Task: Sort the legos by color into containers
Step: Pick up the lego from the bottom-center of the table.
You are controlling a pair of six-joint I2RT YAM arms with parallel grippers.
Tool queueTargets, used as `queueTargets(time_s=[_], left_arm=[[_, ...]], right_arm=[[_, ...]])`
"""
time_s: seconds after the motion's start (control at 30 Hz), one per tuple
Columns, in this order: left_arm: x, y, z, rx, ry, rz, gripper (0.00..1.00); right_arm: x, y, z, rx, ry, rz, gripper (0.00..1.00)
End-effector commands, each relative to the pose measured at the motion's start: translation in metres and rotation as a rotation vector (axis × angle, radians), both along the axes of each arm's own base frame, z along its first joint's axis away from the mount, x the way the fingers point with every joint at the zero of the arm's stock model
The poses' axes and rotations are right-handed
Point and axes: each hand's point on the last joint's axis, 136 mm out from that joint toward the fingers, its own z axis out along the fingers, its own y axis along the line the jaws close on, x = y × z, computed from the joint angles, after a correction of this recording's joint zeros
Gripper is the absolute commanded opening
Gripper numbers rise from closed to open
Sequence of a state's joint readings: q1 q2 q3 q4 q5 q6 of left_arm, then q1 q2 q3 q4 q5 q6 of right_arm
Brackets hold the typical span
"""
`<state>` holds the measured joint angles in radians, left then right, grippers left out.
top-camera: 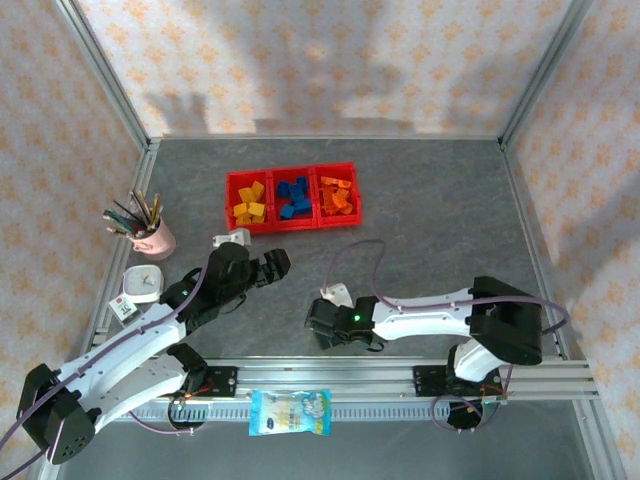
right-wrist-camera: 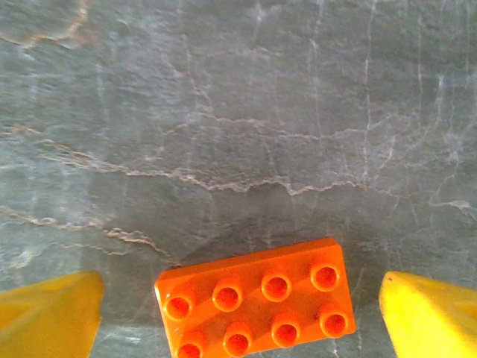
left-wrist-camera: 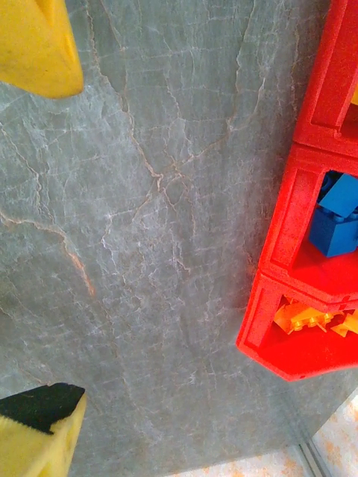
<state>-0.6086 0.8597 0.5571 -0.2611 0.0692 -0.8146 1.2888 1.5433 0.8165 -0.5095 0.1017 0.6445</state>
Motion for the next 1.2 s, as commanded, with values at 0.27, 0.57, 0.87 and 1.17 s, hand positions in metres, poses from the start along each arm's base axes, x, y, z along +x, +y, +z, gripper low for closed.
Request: queueTargets(time_s=[0.27, 0.57, 0.87, 1.17], left_arm=[[-0.003, 0.006, -0.001, 0.017, -0.001, 0.02, 0.99], [-0.003, 0.008, -0.002, 0.021, -0.004, 0.026, 0.99], [0.0, 0.006, 0.004, 0.012, -0.02, 0.027, 0.99], [0.004, 0.009, 0.015, 0.015, -0.048, 0.039, 0.99]], right_arm=[[0.002, -0.018, -0.015, -0.085, -0.021, -0.023, 0.79], [0.0, -0.02, -0.021, -0.083, -0.014, -0.026, 0.66], [0.013, -0.01, 0.004, -0.036, -0.071, -0.04, 0.57], [0.055, -0.004, 0.047, 0.044, -0.15, -0.084, 0.56]])
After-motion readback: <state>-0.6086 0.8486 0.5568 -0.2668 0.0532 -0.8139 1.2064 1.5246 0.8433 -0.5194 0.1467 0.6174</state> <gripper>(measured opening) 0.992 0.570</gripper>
